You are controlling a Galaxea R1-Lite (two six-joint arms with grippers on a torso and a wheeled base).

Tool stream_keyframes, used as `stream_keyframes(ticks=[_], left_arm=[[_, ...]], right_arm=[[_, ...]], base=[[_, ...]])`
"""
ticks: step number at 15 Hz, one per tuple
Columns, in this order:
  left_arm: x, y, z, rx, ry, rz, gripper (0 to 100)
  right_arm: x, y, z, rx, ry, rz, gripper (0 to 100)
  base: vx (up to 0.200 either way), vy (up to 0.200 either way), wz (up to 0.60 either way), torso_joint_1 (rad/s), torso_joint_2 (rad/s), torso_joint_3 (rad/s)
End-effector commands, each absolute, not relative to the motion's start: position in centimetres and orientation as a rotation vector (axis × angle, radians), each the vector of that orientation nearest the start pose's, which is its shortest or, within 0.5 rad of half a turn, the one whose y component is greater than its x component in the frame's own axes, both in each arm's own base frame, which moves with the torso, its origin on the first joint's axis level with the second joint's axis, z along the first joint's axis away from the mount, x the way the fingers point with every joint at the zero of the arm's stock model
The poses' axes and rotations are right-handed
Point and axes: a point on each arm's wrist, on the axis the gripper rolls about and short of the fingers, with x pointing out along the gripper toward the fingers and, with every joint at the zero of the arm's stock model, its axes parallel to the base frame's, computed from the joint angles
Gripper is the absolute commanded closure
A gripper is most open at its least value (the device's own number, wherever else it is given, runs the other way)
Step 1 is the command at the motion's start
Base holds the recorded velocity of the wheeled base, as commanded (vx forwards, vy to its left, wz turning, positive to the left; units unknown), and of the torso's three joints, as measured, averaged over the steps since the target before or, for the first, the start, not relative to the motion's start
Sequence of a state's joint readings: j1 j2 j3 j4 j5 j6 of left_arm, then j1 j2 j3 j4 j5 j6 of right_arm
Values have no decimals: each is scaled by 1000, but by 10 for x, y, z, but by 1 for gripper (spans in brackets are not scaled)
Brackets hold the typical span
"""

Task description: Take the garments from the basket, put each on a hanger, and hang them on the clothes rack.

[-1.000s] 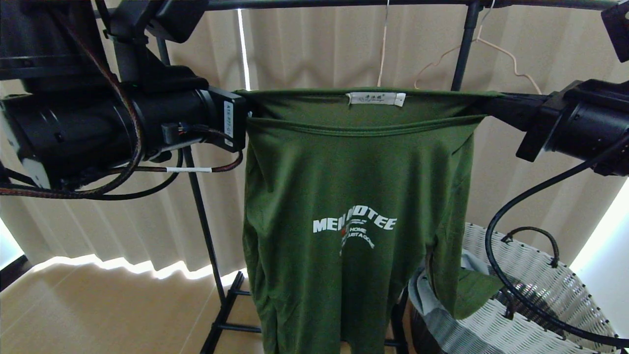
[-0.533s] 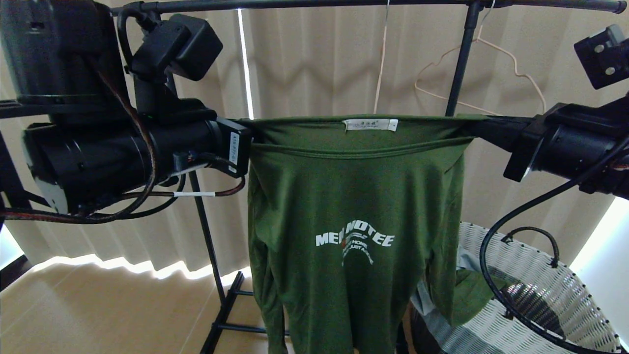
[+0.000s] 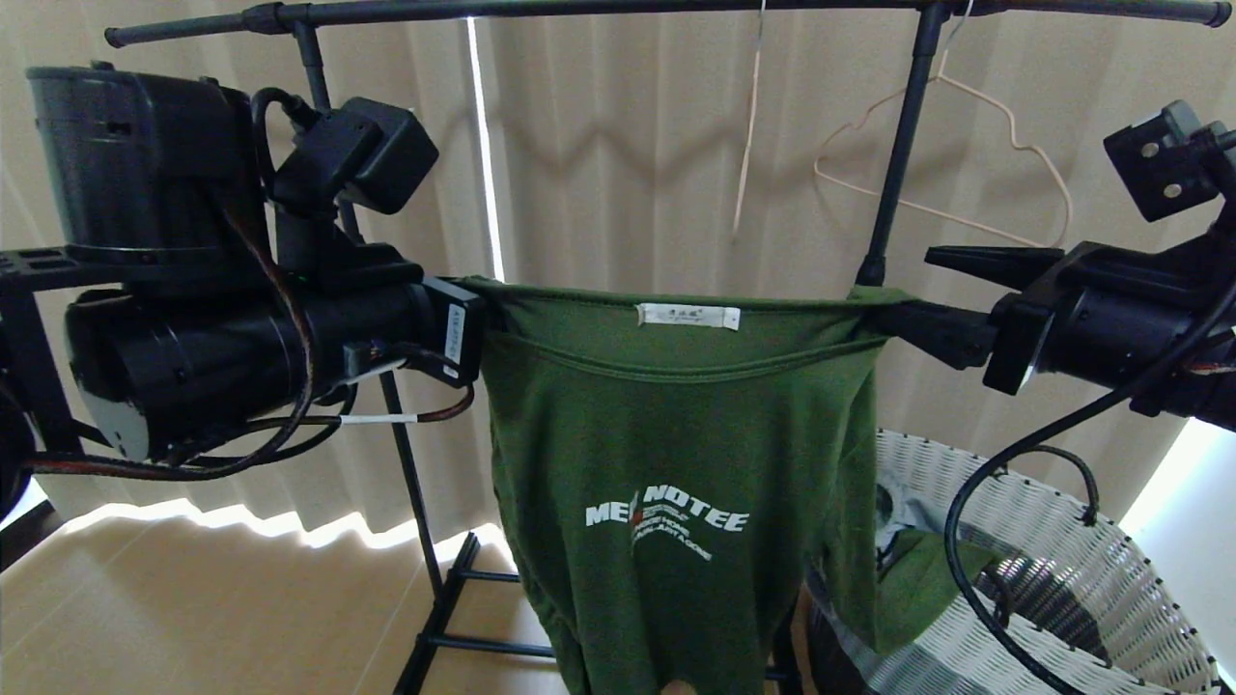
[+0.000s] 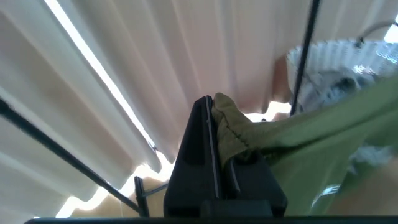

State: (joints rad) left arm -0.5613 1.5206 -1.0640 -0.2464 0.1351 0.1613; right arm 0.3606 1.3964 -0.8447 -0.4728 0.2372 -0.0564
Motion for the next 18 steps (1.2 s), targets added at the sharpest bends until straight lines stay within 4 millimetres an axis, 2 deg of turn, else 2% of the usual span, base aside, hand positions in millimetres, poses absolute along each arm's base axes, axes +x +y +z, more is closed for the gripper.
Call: stream_keyframes(ticks=[1,4,6,9,14,18], left_arm=[[239,-135,267,229,174,-404,100],[240,-110,253,220,190,-322,100],[243,-102,249,207,161,-286,100],[244,-102,244,211,169,-287,100],[241,-101,245,208,165,-285,100],[219,-91,256,203,121,-284,100]], right_arm=[[214,89,256,-59,69,614,0],[198,89,256,-57,10,643,0],[184,87,259,-55,-16,660,0],[170,81,265,-53,-52,660,0],[172,74,259,-72,-31,611,0],[181,35,237,-274,84,409,0]], base=[[0,0,0,0,0,0],[0,0,0,0,0,0],[0,0,0,0,0,0],[0,0,0,0,0,0],[0,0,0,0,0,0],[0,0,0,0,0,0]])
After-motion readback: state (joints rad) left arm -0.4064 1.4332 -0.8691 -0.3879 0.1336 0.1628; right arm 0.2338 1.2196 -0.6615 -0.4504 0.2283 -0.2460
